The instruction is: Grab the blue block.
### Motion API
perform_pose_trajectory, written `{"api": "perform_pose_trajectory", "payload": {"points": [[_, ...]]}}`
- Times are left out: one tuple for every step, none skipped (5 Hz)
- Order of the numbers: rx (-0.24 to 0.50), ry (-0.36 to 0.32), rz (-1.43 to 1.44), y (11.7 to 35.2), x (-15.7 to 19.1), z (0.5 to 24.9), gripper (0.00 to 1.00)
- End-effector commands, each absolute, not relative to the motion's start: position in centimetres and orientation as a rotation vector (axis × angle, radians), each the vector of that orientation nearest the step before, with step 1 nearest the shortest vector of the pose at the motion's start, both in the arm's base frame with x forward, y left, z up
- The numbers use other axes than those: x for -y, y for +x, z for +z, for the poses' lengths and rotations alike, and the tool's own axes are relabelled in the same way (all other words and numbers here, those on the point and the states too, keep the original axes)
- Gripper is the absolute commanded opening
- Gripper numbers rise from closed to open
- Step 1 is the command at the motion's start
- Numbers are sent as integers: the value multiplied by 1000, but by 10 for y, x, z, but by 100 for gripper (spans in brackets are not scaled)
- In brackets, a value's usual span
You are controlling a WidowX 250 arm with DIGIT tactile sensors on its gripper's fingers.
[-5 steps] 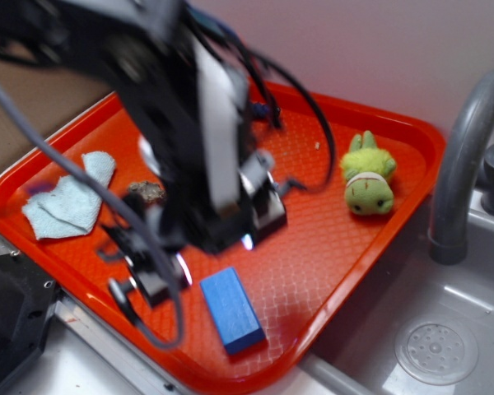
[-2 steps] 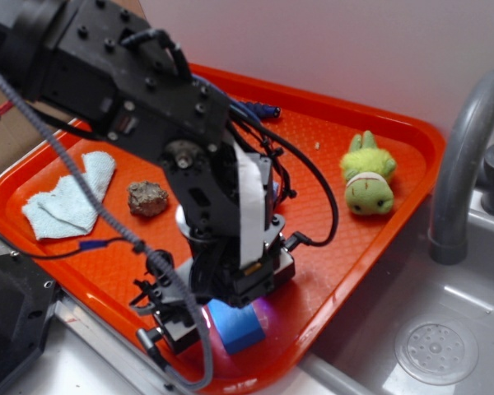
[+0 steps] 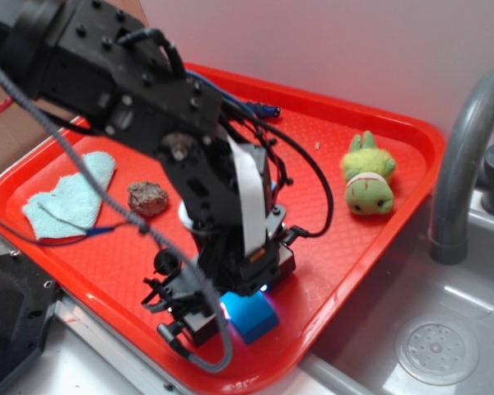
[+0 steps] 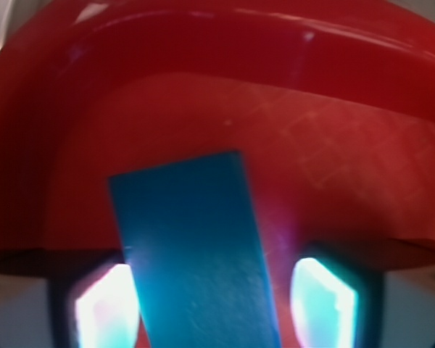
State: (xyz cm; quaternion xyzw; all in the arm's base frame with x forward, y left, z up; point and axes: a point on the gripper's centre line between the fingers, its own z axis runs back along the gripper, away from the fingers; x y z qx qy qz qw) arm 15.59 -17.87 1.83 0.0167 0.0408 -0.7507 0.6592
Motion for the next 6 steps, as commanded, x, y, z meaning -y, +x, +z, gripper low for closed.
{"api": "perform_pose_trajectory", "payload": {"points": [[-220,116,-1513,143,156,22,0],[-94,116,-1264,155,132,69,0],[-58,85,-1014,164,120,109,0],[-74,66,-765,162,107,130,0],[-77,43,-516,162,99,152,0],[-47,-48,-269,168,105,187,0]]}}
